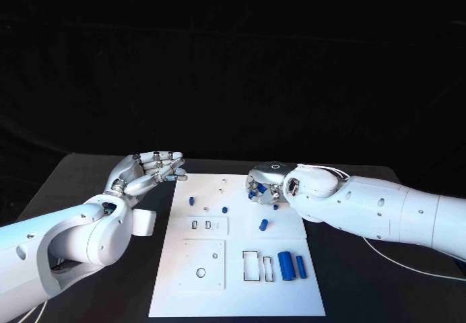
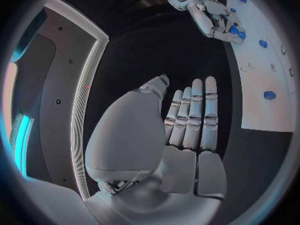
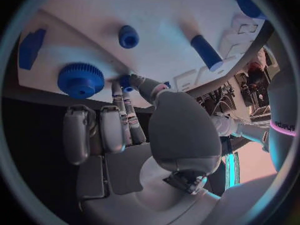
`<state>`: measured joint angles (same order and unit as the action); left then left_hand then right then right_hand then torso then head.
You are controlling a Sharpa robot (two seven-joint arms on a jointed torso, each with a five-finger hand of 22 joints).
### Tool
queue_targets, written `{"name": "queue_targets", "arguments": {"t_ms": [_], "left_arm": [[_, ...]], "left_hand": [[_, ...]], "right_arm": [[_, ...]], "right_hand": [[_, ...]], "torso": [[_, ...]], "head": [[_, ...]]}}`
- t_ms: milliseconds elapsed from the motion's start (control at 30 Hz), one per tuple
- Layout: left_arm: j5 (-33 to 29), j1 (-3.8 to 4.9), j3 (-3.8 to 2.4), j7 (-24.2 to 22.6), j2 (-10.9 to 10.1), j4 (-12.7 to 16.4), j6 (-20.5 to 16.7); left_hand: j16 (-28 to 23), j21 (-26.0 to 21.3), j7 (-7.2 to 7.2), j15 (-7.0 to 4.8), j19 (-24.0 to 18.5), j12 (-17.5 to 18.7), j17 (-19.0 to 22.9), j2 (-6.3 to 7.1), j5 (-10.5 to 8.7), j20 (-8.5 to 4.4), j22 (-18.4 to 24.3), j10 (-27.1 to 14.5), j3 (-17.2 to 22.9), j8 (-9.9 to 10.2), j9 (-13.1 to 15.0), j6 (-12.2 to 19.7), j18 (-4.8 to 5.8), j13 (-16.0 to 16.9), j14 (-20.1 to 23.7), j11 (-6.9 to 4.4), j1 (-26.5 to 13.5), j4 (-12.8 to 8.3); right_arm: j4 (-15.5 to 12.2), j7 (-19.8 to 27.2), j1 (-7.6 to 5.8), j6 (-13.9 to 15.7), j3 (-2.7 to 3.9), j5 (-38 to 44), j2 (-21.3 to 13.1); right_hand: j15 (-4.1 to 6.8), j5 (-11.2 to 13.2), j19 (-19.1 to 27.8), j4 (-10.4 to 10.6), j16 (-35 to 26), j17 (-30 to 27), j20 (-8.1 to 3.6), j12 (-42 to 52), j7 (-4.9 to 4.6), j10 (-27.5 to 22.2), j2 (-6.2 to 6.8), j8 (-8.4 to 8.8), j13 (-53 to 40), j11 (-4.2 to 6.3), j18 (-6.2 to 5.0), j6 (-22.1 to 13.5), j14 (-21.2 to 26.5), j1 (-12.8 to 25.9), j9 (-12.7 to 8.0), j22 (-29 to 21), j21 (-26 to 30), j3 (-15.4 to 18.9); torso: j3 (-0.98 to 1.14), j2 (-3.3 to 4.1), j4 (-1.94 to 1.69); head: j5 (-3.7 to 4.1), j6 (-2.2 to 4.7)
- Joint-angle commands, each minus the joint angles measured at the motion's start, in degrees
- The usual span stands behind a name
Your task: Assemble the parts on the task board
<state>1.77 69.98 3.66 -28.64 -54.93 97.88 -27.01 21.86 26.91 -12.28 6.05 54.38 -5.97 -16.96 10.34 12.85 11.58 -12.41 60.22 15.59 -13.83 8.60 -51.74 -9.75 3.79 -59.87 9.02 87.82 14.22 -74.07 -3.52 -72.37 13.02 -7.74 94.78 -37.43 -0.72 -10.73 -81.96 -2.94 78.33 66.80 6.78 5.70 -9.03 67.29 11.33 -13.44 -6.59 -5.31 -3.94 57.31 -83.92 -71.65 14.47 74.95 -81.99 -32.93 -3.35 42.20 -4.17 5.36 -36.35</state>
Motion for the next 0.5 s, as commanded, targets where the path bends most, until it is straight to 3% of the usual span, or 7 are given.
{"name": "queue_targets", "arguments": {"t_ms": [33, 167, 500], "left_arm": [[0.09, 0.23, -0.06, -0.04, -0.05, 0.23, 1.03], [0.09, 0.27, -0.06, 0.09, -0.07, 0.20, 1.06], [0.08, 0.31, -0.05, 0.58, -0.08, 0.03, 1.07]], "left_hand": [[-0.27, 0.28, -0.36, 0.00, 0.40, 0.30, -0.12, 0.40, -0.19, -0.10, -0.13, 0.20, 0.16, 0.32, -0.03, 0.17, -0.64, 0.07, 0.28, 0.31, -0.33, 0.05], [-0.27, 0.28, -0.36, 0.00, 0.41, 0.30, -0.12, 0.39, -0.19, -0.10, -0.13, 0.20, 0.16, 0.32, -0.03, 0.17, -0.64, 0.07, 0.28, 0.31, -0.33, 0.05], [-0.37, 0.97, -0.65, 0.13, 0.34, 0.91, -0.44, 0.41, -0.21, -0.15, -0.51, -0.26, 0.22, 0.67, -0.11, 0.61, -0.54, 0.03, 0.56, 0.54, -0.33, -0.12]], "right_arm": [[-0.22, -0.50, 0.15, 1.79, -0.09, 0.68, 0.03], [-0.28, -1.36, 0.16, 5.10, -0.09, 0.48, -0.08], [-2.40, -3.43, 0.08, 12.31, 0.10, -0.60, -0.49]], "right_hand": [[0.67, 1.47, -1.28, 0.11, 0.78, 0.81, -0.30, 1.29, 0.85, 2.36, -2.09, -1.61, -0.57, 0.72, 1.34, 2.29, -2.32, -0.79, 0.92, 3.33, -1.34, -1.26], [1.63, 2.93, -1.79, -0.26, 1.12, 0.97, -1.24, 2.48, 1.88, 4.84, -4.06, -3.61, -1.49, 1.96, 1.55, 4.22, -2.31, -2.07, 2.54, 4.52, -2.08, -2.37], [1.94, 3.93, -2.04, -0.38, 1.34, 1.05, -1.71, 2.75, 2.19, 5.42, -4.18, -4.99, -2.26, 2.33, 1.69, 3.97, -2.30, -1.80, 4.13, 5.26, -2.51, -2.50]], "torso": [[-0.05, 0.18, 0.00], [-0.11, 0.22, -0.06], [-0.24, 0.38, -0.25]], "head": [[-0.04, -0.11], [0.00, -0.05], [-0.26, 0.57]]}}
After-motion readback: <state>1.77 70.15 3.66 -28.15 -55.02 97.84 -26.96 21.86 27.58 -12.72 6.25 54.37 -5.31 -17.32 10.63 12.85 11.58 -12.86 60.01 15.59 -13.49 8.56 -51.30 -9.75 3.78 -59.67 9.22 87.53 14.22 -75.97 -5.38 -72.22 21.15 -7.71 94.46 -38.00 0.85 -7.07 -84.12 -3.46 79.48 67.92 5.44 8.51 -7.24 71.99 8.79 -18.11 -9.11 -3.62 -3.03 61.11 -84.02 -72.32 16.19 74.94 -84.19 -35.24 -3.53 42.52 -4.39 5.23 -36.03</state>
